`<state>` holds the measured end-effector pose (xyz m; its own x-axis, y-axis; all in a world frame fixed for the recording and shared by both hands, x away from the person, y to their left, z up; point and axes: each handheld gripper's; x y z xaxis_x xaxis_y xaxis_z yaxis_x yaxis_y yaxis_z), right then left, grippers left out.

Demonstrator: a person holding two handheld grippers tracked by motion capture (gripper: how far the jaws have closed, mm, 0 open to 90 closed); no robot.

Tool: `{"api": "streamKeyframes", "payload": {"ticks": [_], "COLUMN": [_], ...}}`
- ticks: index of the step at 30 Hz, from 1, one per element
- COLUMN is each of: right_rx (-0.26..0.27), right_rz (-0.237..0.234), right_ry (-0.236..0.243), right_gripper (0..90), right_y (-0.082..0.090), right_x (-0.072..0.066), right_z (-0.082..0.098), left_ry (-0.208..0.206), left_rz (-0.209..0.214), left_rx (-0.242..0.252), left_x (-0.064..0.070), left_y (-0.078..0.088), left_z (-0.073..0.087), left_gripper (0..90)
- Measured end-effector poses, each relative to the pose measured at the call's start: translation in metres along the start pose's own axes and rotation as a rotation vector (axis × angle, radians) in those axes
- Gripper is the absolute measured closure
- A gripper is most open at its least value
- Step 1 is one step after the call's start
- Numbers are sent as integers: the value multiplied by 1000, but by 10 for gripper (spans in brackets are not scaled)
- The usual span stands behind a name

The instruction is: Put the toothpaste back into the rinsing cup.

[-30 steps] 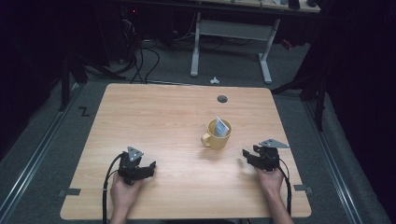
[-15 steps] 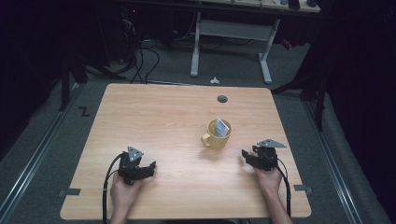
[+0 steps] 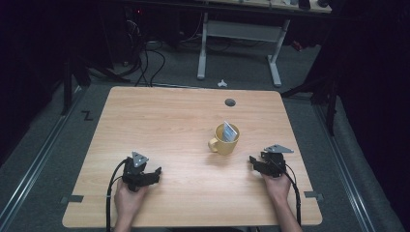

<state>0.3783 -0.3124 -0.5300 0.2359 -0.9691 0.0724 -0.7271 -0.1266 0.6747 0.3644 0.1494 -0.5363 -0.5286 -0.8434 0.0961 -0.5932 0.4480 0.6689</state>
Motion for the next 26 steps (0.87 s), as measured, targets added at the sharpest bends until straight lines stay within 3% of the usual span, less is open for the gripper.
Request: {"api": "streamKeyframes", "payload": {"ticks": [3, 26], "right_rx": [-3, -7], "right_rz": [17, 2], "right_ry": [24, 37], "right_gripper": [430, 375], "right_y": [-1, -1], "right_x": [-1, 0], "right_z": [0, 0], "left_ry": [0, 0], "left_rz": [0, 0], "left_rx": [0, 1], "left_x": [0, 0], "left_y": [0, 0], "left_z": [0, 0], "left_gripper": [222, 223]}}
Point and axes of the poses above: each handheld gripper's, and its own axes: y roughly backward along the jaws, z roughly out of its underside, x roughly to its right, and after that the axes turned 7 degrees about z, right-handed
